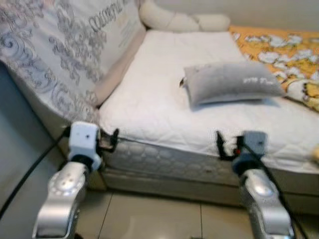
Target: Clean up the room
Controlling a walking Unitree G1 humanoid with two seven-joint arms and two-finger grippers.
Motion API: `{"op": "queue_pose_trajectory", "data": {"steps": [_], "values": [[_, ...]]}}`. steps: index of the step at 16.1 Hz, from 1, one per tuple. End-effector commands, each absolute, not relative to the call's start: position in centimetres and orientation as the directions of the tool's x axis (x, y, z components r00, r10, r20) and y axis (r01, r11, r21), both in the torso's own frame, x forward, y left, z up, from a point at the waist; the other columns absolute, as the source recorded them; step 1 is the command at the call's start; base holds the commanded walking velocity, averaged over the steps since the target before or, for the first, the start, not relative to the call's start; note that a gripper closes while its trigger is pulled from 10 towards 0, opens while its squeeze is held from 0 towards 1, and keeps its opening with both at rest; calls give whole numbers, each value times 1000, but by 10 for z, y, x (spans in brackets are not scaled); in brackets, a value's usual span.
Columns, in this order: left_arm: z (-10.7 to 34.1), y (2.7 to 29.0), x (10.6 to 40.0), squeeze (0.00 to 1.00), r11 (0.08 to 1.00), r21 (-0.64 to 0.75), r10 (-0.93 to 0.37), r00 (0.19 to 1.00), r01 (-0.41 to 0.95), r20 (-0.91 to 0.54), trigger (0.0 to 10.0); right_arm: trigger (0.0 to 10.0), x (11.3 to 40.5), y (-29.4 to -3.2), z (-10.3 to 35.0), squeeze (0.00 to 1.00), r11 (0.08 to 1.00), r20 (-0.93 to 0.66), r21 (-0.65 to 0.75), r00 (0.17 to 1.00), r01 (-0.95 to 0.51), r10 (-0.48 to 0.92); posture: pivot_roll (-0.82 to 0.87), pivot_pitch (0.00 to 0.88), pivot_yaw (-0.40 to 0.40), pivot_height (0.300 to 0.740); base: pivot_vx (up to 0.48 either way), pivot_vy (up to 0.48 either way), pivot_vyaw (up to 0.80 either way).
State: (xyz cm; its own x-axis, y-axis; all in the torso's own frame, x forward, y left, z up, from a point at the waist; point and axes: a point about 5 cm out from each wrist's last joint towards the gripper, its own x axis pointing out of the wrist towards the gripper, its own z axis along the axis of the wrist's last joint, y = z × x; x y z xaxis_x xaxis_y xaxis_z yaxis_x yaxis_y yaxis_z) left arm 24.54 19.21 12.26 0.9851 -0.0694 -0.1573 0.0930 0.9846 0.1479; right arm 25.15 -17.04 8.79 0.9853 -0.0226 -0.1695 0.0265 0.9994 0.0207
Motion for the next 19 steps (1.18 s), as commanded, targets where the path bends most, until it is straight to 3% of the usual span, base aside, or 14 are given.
{"op": "queue_pose_trajectory", "data": {"steps": [1,6,16,19], "values": [[125,189,246,0,984,144,-82,985,103,-149,10000,10000,254,-175,93,0,999,-151,11,988,38,-36,-26,0,33,740,304,0,0],[123,187,245,0,983,139,-94,984,116,-154,10000,10000,254,-176,92,0,999,-157,16,987,42,-39,-26,0,32,740,321,0,-571],[118,188,246,0,980,164,-84,982,112,-170,10000,10000,257,-179,93,0,994,-144,-81,986,72,-83,-25,0,28,740,313,0,0],[118,187,246,0,980,163,-88,982,116,-168,10000,10000,257,-176,91,0,997,-161,-77,986,29,-41,-24,0,29,740,315,0,0]]}}
